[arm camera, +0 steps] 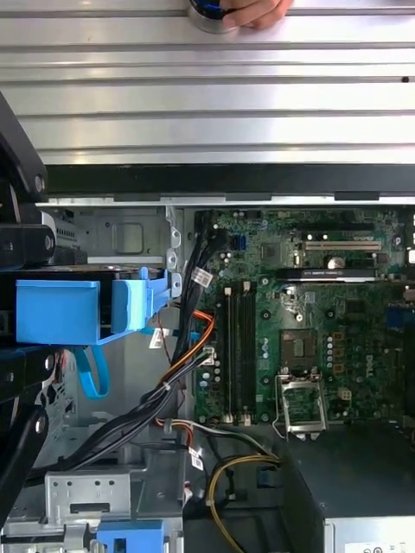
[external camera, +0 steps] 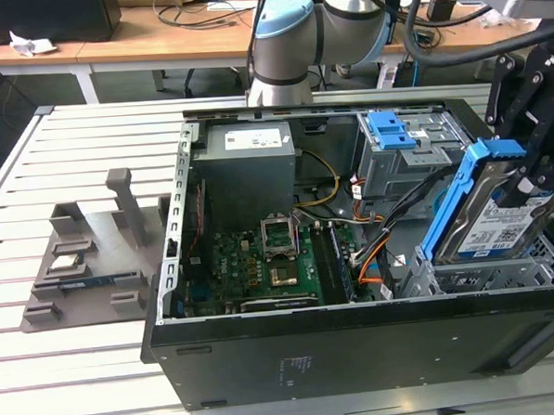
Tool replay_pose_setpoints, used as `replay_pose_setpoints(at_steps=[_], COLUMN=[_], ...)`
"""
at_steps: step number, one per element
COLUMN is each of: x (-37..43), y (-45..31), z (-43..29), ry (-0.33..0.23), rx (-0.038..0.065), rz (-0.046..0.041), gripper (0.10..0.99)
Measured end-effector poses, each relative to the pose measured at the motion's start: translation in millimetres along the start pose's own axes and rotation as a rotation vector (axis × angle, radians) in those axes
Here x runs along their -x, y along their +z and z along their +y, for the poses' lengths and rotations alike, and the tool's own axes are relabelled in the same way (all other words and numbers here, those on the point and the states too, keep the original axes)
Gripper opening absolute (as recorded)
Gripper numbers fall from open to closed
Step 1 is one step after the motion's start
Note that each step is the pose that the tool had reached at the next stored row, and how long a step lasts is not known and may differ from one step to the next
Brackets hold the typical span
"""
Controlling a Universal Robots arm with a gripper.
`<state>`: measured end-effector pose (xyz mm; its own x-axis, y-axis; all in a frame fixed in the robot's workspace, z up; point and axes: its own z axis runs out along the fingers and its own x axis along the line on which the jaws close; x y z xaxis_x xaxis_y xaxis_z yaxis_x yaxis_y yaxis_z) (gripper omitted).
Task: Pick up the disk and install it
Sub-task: 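Insert the disk into the insertion slot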
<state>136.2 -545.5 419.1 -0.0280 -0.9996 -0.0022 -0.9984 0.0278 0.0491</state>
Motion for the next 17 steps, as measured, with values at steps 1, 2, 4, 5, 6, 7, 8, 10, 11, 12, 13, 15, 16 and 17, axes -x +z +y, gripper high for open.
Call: replay_pose_setpoints(at_steps=[1,2,4,5,6,7,8,10,11,12,13,15,16,17], x=[0.0,0.0,0.0,0.0,0.0,-0.1,-0.1,-0.1,-0.1,-0.1,-0.1,-0.1,-0.1,-0.1], y=[3.3,7.6,15.7,18.0,20.3,23.4,26.5,31.4,34.3,36.3,37.5,39.1,39.2,39.2], z=[-0.2,-0.4,-0.8,-0.9,-1.0,-1.2,-1.3,-1.6,-1.7,-1.8,-1.9,-1.9,-1.9,-2.0], ry=[0.0,0.0,0.0,0.0,0.0,0.0,0.0,0.0,0.0,0.0,0.0,0.0,0.0,0.0], rx=[0.001,0.002,0.002,0.003,0.003,0.003,0.003,0.003,0.003,0.003,0.003,0.003,0.003,0.003], rz=[0.0001,0.0003,0.0001,0.0001,0.0003,0.0003,0.0002,0.0002,0.0004,0.0003,0.0003,0.0003,0.0004,0.0004], gripper=[0.365,0.365,0.365,0.365,0.365,0.365,0.365,0.365,0.365,0.365,0.365,0.365,0.365,0.365])
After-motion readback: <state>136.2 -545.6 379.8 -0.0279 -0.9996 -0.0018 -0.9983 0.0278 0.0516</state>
